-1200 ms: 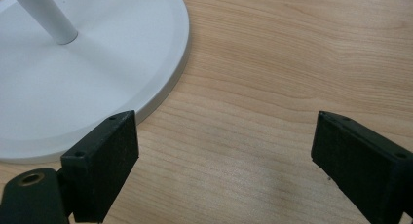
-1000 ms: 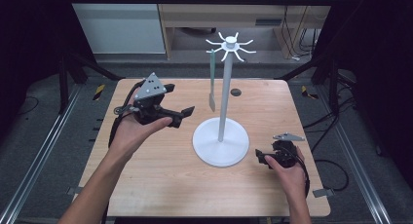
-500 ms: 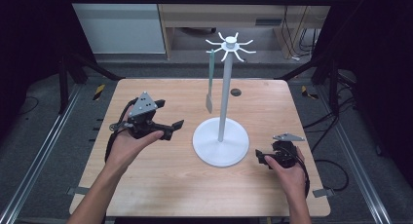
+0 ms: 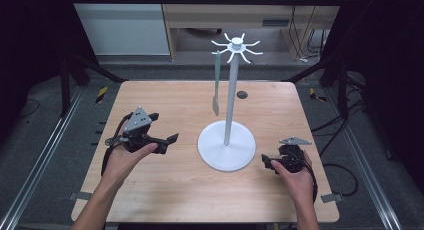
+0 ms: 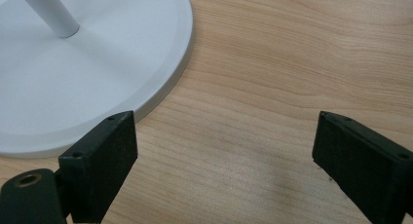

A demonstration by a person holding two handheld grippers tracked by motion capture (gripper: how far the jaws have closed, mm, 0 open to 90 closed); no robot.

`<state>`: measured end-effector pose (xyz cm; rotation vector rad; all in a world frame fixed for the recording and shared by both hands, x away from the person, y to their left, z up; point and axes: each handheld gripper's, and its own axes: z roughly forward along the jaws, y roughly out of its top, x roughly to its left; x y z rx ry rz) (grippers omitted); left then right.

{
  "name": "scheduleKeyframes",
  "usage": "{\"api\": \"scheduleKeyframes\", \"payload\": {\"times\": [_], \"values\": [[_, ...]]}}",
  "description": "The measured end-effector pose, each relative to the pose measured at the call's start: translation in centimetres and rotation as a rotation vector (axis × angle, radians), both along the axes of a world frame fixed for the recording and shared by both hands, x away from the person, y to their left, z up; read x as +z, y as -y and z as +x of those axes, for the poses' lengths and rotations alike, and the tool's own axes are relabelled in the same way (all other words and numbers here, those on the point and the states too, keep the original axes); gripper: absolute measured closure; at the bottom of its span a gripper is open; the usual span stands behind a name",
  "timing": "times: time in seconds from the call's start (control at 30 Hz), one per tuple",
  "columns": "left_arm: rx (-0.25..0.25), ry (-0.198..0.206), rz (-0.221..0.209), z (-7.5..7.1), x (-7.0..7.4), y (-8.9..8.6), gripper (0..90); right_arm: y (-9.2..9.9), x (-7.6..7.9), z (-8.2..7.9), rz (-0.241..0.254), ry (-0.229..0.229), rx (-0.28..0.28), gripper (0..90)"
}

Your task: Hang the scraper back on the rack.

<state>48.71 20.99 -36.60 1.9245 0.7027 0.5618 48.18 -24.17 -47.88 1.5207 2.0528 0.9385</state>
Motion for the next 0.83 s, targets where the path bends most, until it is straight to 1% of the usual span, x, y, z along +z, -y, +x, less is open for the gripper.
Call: {"api": "scheduleKeyframes", "payload": {"times": [0.1, 0.27, 0.37, 0.47, 0.57, 0.83], "values": [[0.01, -0.017, 0.008, -0.1, -0.9, -0.5, 3.4, 0.0, -0.1, 0.0, -0.003, -0.005, 0.0, 9.5], [0.031, -0.03, 0.026, -0.2, -2.3, -1.4, 3.4, 0.0, -0.1, 0.0, -0.004, -0.01, -0.004, 9.4], [0.038, -0.046, 0.025, -0.2, -2.9, -1.9, 3.4, 0.0, -0.2, 0.0, -0.008, -0.013, -0.001, 9.0], [0.045, -0.059, 0.05, -0.1, -3.4, -2.3, 3.5, 0.0, -0.2, 0.0, -0.01, -0.014, 0.0, 9.2], [0.042, -0.063, 0.049, -0.1, -3.6, -2.6, 3.5, 0.0, -0.2, 0.0, -0.007, -0.015, -0.003, 9.2], [0.029, -0.095, 0.076, -0.1, -4.6, -2.9, 3.7, -0.1, -0.2, -0.1, -0.014, -0.02, -0.001, 9.2]]}}
